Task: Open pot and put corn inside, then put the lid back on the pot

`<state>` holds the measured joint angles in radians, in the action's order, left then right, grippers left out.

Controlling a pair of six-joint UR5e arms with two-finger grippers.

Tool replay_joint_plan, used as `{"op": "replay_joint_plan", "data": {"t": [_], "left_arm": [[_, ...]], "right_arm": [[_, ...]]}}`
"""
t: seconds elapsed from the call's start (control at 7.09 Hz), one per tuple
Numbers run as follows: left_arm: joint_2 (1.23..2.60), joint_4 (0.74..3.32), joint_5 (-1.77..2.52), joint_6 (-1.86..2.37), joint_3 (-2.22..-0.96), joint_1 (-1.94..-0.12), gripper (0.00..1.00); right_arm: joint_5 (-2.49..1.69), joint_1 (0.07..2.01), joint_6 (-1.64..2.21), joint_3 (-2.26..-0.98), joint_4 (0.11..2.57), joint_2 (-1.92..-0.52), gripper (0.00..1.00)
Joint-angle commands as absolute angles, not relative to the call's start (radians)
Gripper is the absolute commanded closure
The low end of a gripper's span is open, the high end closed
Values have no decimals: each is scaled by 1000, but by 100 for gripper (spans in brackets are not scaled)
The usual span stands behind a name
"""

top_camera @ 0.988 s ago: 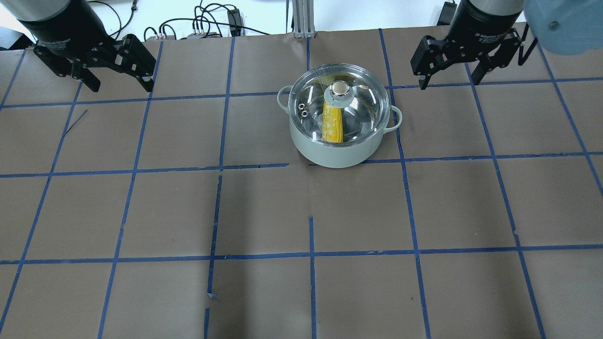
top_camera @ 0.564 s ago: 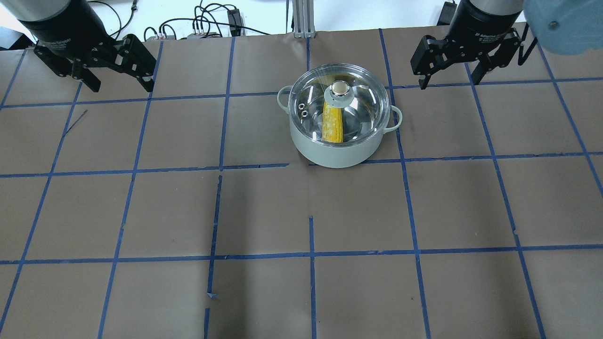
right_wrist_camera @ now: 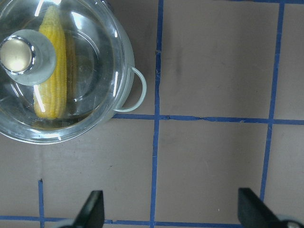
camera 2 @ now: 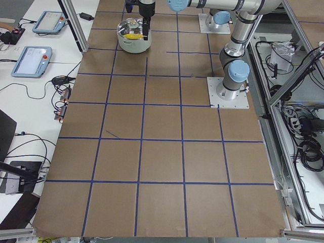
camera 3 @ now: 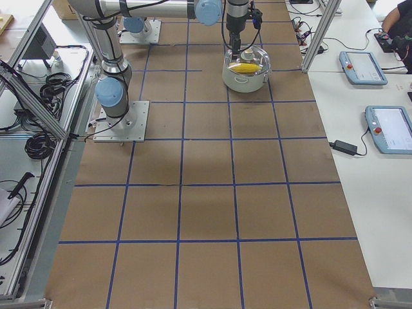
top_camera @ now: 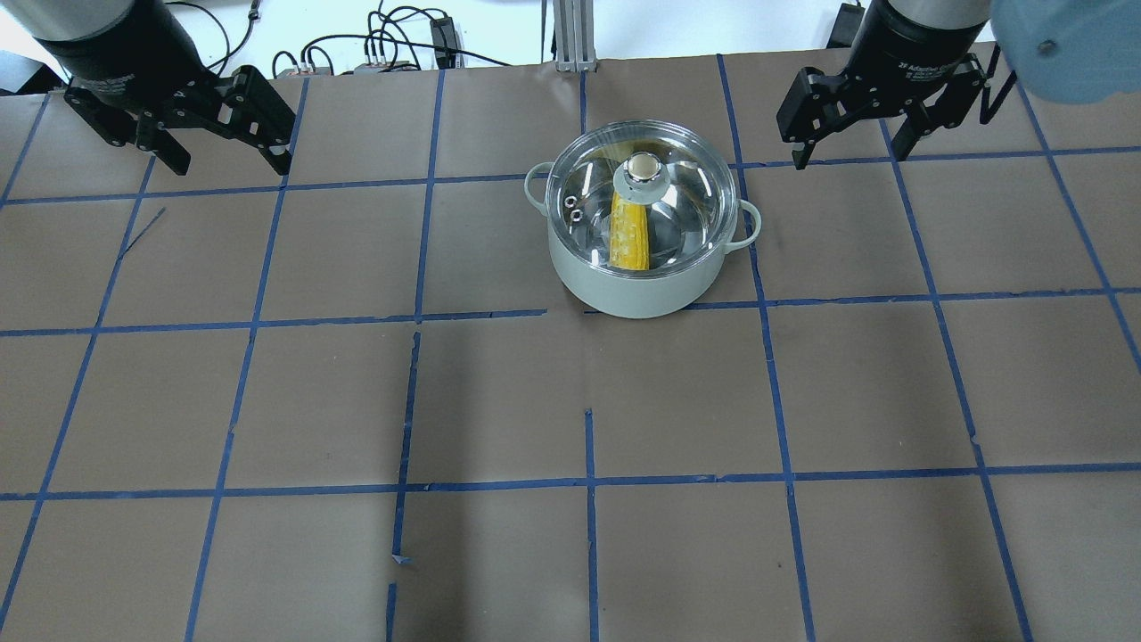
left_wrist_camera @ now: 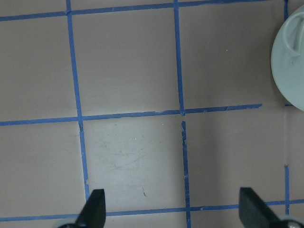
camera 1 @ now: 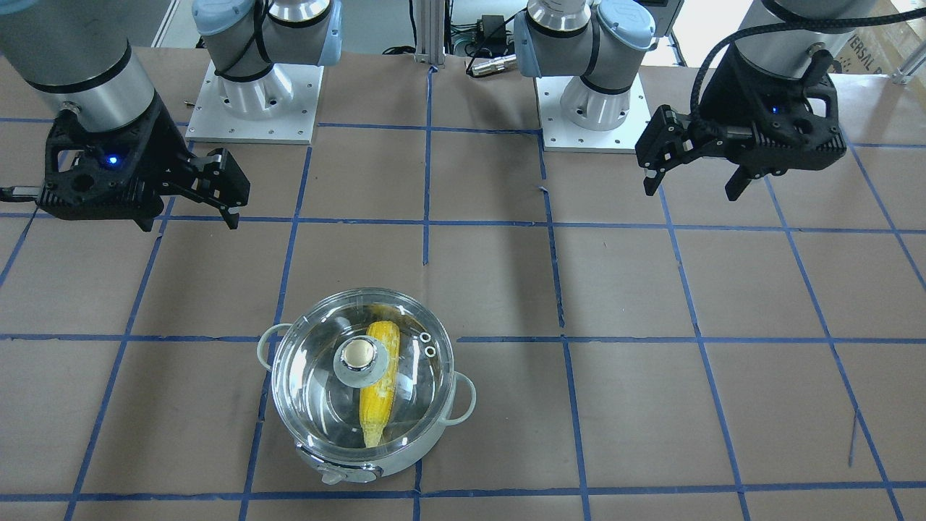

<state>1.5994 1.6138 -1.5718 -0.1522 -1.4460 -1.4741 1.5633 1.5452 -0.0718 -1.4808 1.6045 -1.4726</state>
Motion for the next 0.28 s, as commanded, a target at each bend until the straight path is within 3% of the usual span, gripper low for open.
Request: {"op": "replay_joint_plan", "data": {"t": [0.0,0.14], "left_arm": [[1600,1614,-1571,-152,-1447,-1474,0],[1600,1614,-1571,-152,-1447,-1474,0]], "right_arm": [[1562,1546,-68,-1483,1605,-1473,0],[1559,1546,-67,-1482,1606,-1473,0]]}}
